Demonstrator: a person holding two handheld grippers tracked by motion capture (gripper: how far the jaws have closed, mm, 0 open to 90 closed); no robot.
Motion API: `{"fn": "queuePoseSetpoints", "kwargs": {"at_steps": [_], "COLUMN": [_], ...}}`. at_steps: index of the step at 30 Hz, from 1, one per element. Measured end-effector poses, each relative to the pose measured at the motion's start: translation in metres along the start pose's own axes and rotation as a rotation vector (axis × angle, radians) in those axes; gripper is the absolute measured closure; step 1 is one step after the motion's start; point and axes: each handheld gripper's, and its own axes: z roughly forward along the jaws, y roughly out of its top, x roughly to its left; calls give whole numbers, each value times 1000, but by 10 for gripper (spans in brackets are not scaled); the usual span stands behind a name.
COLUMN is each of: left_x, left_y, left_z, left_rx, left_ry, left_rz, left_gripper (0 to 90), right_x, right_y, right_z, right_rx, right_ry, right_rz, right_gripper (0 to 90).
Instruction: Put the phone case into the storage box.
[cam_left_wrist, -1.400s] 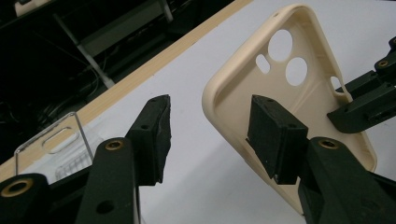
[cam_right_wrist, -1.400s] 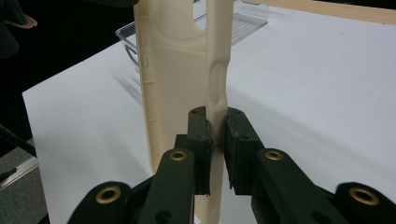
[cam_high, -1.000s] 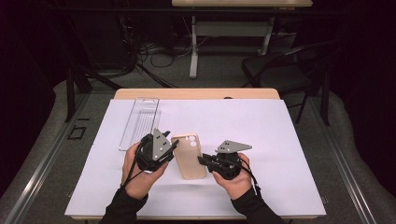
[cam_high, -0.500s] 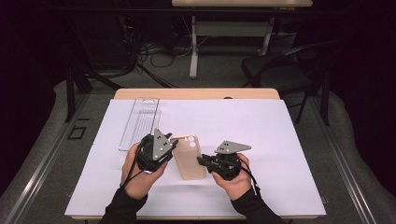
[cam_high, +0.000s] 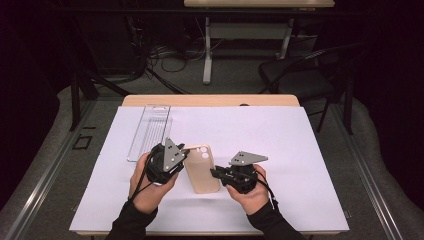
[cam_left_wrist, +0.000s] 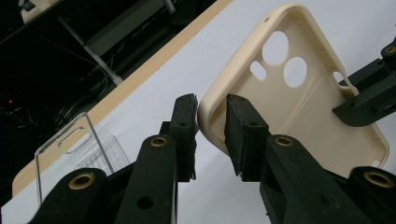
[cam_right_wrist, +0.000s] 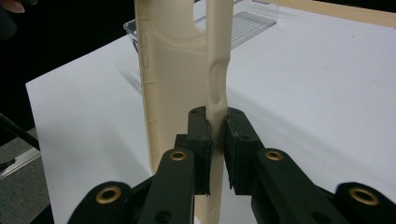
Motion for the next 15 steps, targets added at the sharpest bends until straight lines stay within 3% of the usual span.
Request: {"fn": "queuePoseSetpoints", "kwargs": {"at_steps": [15], "left_x": [-1], "left_y": [0], "left_z": [0], "left_rx": [11], "left_ry": [3], "left_rz": [29], "left_gripper": [756], "right_x": [0], "right_y": [0], "right_z": [1], "right_rx": [7], "right_ry": [4], "right_rz": [-3], "right_gripper": [819]}}
